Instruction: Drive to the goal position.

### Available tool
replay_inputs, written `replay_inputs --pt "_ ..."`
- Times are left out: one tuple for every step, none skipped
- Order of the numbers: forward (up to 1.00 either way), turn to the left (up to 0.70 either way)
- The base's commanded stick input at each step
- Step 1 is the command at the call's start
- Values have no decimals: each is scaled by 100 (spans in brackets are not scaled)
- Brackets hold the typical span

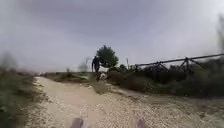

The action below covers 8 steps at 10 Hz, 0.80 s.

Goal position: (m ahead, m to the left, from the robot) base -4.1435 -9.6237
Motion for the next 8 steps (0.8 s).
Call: replay_inputs --pt "0 -100" --pt "0 -100" --pt "0 -100" --pt "0 -100" --pt "0 -100" --pt "0 -100" --pt "0 -100" --pt "0 -100"
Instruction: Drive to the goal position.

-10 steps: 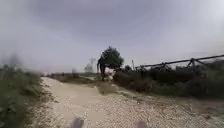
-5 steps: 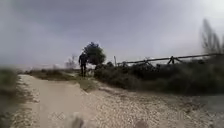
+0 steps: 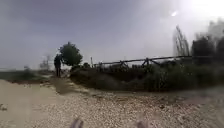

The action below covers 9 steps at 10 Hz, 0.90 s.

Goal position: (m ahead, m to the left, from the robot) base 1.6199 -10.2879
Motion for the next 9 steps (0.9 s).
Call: replay_inputs --pt "0 -100" --pt "0 -100" --pt "0 -100" --pt "0 -100" --pt "0 -100" --pt "0 -100" --pt "0 -100" --pt "0 -100" --pt "0 -100"
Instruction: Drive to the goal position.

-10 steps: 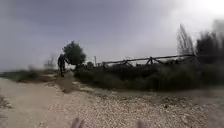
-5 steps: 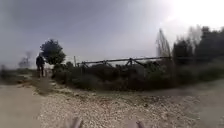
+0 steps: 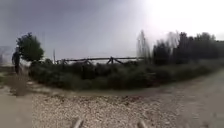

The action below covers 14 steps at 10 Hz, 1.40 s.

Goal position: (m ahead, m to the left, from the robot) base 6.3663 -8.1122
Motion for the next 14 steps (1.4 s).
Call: replay_inputs --pt "0 -100" --pt "0 -100" --pt "0 -100" --pt "0 -100" --pt "0 -100" --pt "0 -100" --pt "0 -100" --pt "0 -100" --pt "0 -100" --pt "0 -100" --pt "0 -100" --pt "0 -100" --pt "0 -100" --pt "0 -100"
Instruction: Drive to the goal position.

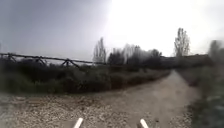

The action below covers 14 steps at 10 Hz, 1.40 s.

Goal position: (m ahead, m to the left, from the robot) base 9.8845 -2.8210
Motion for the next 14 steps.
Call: replay_inputs --pt "0 -100" --pt "0 -100" --pt "0 -100" --pt "0 -100" --pt "0 -100" --pt "0 -100" --pt "0 -100" --pt "0 -100" --pt "0 -98" --pt "5 -16" --pt "69 0" --pt "100 0" --pt "100 0" --pt "100 0"
